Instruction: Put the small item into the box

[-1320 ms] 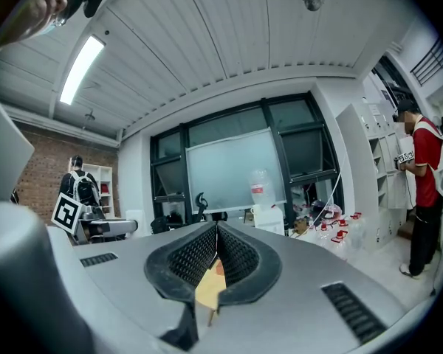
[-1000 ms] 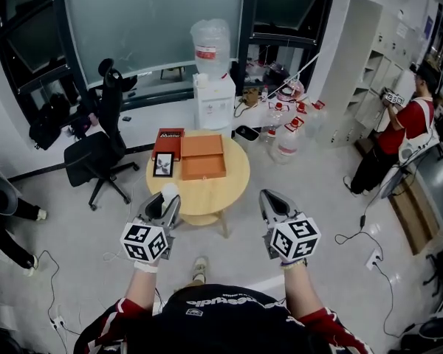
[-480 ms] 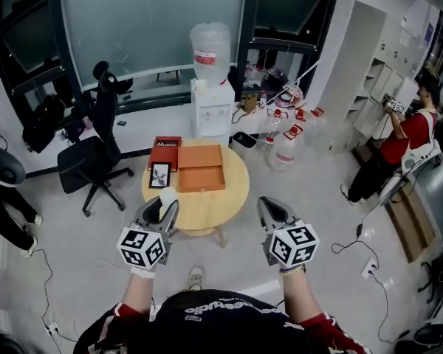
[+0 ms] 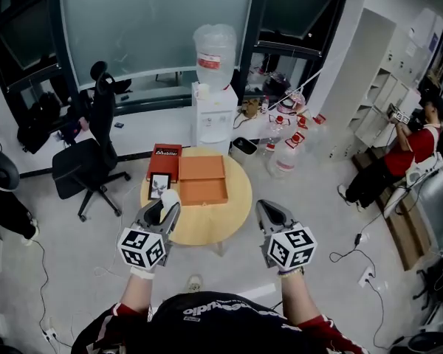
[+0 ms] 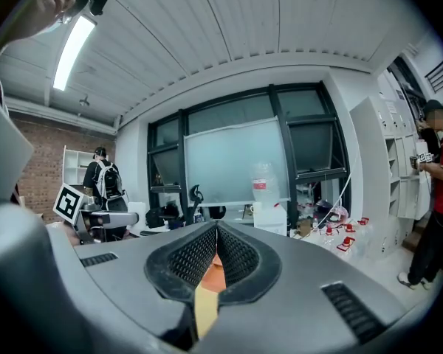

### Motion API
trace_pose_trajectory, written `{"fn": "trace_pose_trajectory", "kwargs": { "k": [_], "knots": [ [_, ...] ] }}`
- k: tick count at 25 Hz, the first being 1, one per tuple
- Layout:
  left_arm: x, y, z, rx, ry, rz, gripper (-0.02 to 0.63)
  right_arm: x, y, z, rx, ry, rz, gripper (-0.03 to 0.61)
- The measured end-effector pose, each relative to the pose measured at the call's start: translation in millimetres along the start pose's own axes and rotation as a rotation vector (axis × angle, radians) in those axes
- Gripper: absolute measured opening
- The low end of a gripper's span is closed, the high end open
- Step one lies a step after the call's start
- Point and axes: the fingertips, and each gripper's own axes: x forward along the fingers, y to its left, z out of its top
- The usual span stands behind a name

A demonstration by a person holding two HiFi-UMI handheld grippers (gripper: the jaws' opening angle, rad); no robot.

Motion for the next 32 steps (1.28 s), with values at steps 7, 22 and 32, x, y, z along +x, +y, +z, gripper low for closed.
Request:
{"fn": "trace_pose_trajectory", "kwargs": {
  "k": [7,22,32],
  "knots": [
    [34.5,29.5,11.2,0.005,0.006,-0.030,0.172,40.4,-10.5,11.8,0.005,0.008,-0.017,0.028],
    [95.4,85.8,21.1,-0.028,0.007,-0.104,0.171,101.2,-21.3,24.7,-0.001,0.037,-0.094,0.028],
    [116.2,113.2,13.0,-0.058,0.019,-0.146,0.172,121.6,-17.4,27.8,-0.011,0.037,-0.140,0.028]
  ]
}}
